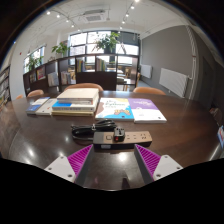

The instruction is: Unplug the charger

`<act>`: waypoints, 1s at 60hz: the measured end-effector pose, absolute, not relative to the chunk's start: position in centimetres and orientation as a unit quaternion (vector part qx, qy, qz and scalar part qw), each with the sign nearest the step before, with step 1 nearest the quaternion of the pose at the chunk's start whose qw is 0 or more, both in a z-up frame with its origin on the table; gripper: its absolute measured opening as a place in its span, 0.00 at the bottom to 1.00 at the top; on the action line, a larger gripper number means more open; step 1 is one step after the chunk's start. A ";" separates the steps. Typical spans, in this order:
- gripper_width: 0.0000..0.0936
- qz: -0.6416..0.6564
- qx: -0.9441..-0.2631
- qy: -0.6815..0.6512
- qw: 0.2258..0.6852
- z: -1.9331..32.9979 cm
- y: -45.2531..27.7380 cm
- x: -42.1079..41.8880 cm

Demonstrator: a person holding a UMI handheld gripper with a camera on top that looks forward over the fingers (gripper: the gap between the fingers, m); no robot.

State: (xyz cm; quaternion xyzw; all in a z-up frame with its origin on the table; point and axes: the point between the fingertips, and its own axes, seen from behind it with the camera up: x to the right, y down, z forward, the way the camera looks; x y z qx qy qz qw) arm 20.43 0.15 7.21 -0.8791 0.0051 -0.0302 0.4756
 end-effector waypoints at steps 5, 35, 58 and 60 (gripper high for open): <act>0.87 -0.034 -0.872 0.008 0.488 6.8 4.6 22.5; 0.20 -0.008 -0.872 0.027 0.488 2.3 10.8 23.4; 0.15 -0.016 -0.743 -0.003 0.669 32.4 15.3 31.5; 0.15 -0.019 -0.749 0.006 0.662 31.6 15.0 33.5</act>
